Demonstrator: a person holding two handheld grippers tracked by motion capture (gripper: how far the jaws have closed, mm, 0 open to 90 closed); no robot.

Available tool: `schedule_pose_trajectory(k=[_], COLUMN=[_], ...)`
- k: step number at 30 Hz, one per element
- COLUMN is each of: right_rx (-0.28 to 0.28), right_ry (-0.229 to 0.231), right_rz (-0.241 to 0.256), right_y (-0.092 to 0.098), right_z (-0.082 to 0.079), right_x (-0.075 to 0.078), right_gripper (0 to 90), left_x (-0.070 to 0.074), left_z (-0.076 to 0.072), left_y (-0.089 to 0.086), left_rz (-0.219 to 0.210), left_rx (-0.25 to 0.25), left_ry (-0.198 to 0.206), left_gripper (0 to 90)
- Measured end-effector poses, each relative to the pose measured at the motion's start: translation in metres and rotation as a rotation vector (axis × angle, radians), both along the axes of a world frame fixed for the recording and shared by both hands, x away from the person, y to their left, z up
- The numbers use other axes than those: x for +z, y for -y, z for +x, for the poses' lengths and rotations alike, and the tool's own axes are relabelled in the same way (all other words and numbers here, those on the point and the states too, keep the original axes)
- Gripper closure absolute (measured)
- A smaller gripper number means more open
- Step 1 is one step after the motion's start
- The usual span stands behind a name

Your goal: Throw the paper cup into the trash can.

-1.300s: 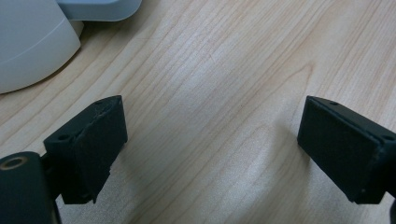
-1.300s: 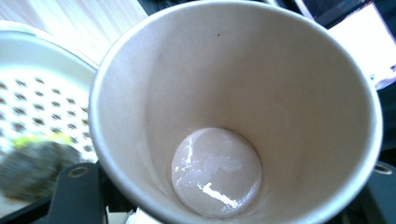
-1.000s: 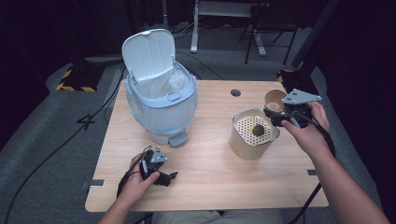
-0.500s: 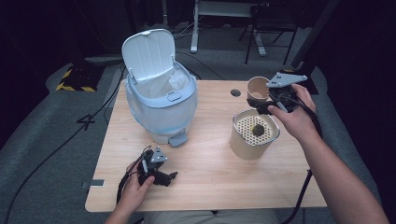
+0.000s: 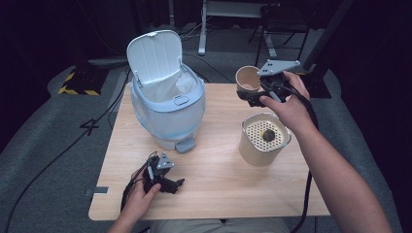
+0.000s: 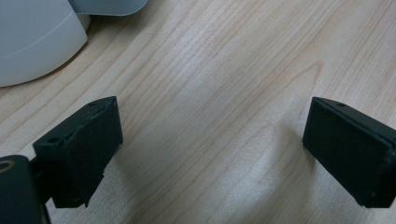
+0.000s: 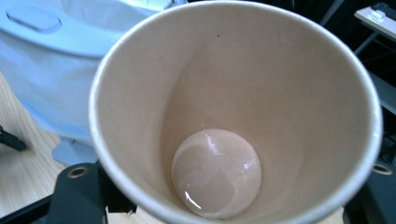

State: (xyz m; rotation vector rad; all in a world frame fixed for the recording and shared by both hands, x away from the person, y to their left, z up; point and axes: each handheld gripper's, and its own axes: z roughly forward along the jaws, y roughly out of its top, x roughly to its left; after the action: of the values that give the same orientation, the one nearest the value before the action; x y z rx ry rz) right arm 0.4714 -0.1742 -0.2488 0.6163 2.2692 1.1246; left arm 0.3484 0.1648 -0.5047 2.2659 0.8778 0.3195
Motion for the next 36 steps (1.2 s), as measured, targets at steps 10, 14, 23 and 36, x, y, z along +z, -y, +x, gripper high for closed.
schedule_pose_trajectory(k=[10,14,23,36], right_rx=[0.042,0.077,0.132,0.171], right_ry=[0.012,-0.011,-0.064,-0.120], right_rz=[0.005,0.020,0.083,0.205], right_y=[-0.043,-0.066,-0.105,-0.153], right_z=[0.006,0.013,0.025,0.039], right_x=[0.015,0.015,0.013,0.004], right_gripper=[29.0,28.8,28.6,28.1], left_x=[0.000,0.000,0.000,0.000], left_z=[0.001,0.001,0.001,0.002], left_y=[0.000,0.000,0.000,0.001], left_rz=[-0.002,0.001,0.004,0.002], left_rx=[0.007,0.011,0.014,0.013], left_ry=[-0.013,-0.015,-0.018,-0.027], left_gripper=[2.5,1.9,1.2,0.5])
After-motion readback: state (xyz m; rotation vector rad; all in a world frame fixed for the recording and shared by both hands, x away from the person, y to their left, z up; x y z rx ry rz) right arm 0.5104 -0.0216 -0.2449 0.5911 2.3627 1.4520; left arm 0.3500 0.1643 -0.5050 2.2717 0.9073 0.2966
